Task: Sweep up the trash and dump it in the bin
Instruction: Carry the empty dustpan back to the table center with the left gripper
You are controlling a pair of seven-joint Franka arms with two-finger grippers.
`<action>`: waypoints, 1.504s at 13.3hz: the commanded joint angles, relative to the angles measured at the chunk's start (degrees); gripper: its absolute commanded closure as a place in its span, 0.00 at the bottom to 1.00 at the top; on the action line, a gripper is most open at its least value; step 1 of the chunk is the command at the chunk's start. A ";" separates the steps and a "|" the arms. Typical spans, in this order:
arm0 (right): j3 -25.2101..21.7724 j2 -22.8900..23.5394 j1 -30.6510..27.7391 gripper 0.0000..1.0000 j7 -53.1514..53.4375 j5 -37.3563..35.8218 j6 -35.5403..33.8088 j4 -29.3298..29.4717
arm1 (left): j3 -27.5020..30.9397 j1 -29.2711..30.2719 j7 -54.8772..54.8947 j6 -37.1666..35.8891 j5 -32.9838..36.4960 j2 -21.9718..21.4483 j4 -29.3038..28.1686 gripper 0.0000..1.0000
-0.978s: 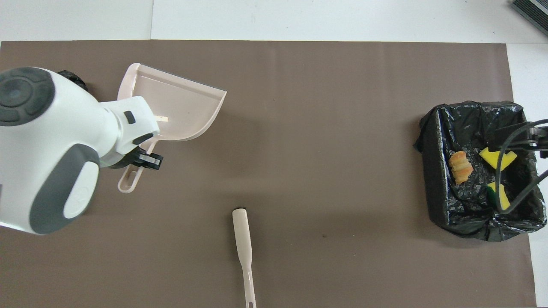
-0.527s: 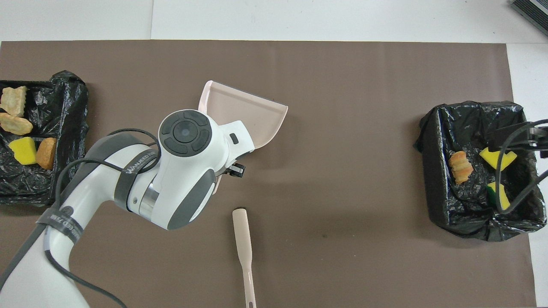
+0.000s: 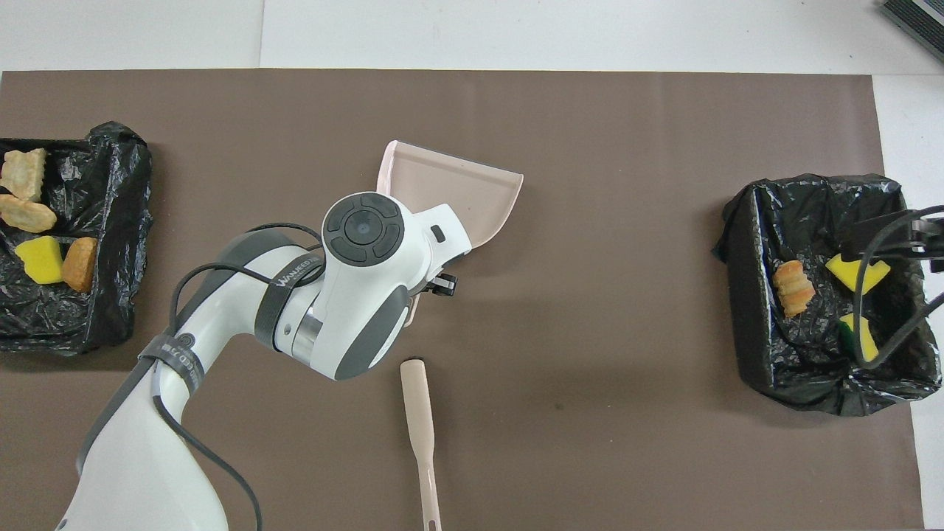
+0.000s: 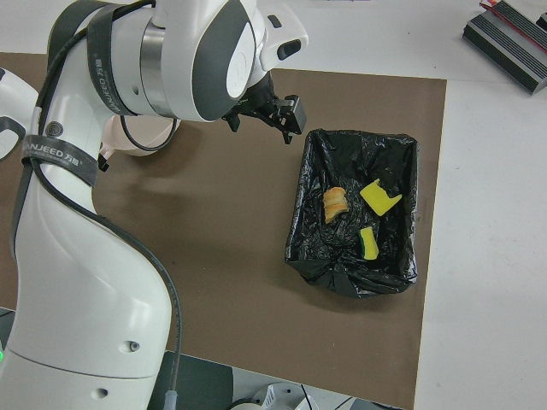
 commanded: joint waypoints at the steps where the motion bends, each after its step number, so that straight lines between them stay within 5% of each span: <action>1: 0.39 -1.03 -0.37 0.00 1.04 -0.09 0.15 -0.92 | 1.08 -2.79 -7.41 0.08 -0.56 7.51 7.98 1.00; 12: 0.39 -1.03 -0.37 0.00 1.04 -0.09 0.15 -0.92 | 1.43 -3.05 -12.54 -0.37 -0.29 7.97 8.62 1.00; 13: 0.39 -1.03 -0.37 0.00 1.04 -0.09 0.15 -0.92 | 1.52 -3.06 -13.06 0.24 -0.20 7.97 8.62 0.67; 14: 0.39 -1.03 -0.37 0.00 1.04 -0.09 0.15 -0.92 | 1.61 -2.53 -12.98 1.12 -0.12 7.97 8.53 0.01; 20: 0.39 -0.94 -0.37 0.00 1.04 -0.09 0.15 -0.92 | 1.87 2.91 -12.46 -1.41 -0.20 2.27 8.36 0.00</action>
